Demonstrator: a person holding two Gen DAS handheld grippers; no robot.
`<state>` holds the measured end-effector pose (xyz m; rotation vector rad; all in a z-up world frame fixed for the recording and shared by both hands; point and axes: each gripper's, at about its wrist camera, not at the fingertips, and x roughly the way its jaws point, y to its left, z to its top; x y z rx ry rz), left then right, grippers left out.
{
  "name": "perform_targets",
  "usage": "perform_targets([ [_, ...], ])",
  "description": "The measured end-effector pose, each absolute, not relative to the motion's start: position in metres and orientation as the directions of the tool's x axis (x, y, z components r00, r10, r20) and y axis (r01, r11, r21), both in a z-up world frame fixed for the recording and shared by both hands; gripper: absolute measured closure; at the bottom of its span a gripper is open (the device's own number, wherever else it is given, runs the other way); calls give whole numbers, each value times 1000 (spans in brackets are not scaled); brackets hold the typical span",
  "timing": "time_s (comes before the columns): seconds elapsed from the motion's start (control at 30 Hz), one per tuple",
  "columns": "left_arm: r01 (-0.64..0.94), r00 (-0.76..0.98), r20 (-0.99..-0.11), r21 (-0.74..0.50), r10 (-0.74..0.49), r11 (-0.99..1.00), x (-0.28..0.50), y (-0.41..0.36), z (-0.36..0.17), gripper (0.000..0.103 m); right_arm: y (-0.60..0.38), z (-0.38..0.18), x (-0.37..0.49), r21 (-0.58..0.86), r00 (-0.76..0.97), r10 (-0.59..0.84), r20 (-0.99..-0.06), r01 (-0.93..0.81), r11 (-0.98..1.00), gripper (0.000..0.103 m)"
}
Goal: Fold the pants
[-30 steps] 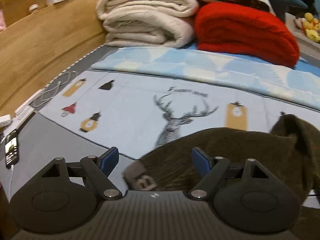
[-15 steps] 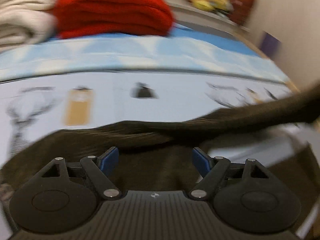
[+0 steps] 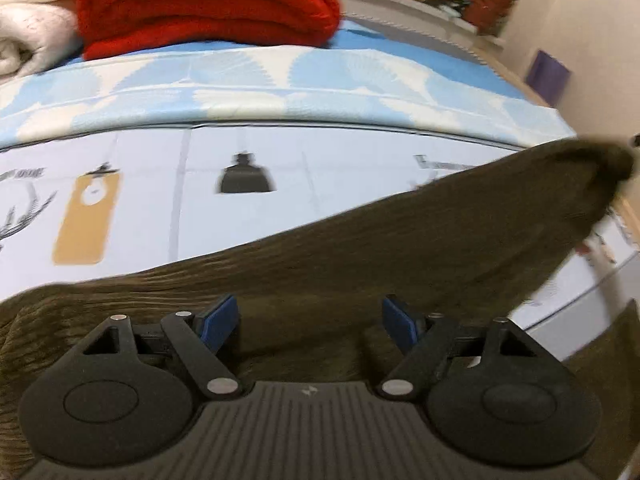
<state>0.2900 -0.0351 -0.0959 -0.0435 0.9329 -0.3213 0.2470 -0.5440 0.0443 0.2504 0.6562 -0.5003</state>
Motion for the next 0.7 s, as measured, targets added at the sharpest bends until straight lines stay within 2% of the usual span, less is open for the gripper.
perform_targets([
  [0.1,345,519,-770,-207,-370,915,290,-52,-94,20,-549,-12,221,224,696,-311,-647,563,796,48],
  [0.27,464,438,-794,-202,-421,863,278,-86,-108,23,-576,-115,198,386,625,-214,-750,678,625,48],
  [0.3,485,423,-800,-197,-426,852,275,-91,-111,23,-581,-126,202,401,616,-190,-765,686,608,48],
  [0.37,529,397,-812,-178,-428,830,264,-101,-117,24,-593,-135,203,470,655,-169,-737,675,570,48],
  [0.47,578,367,-837,-138,-407,804,250,-115,-130,31,-602,-140,215,518,700,-146,-699,636,572,48],
  [0.53,586,377,-861,-64,-341,808,247,-120,-139,56,-603,-147,224,505,698,-149,-700,632,587,48],
  [0.6,579,381,-874,-28,-301,815,248,-121,-148,73,-599,-147,229,477,705,-175,-687,620,622,52],
  [0.7,589,379,-869,-37,-317,807,247,-117,-144,92,-601,-149,231,486,710,-149,-688,605,631,90],
])
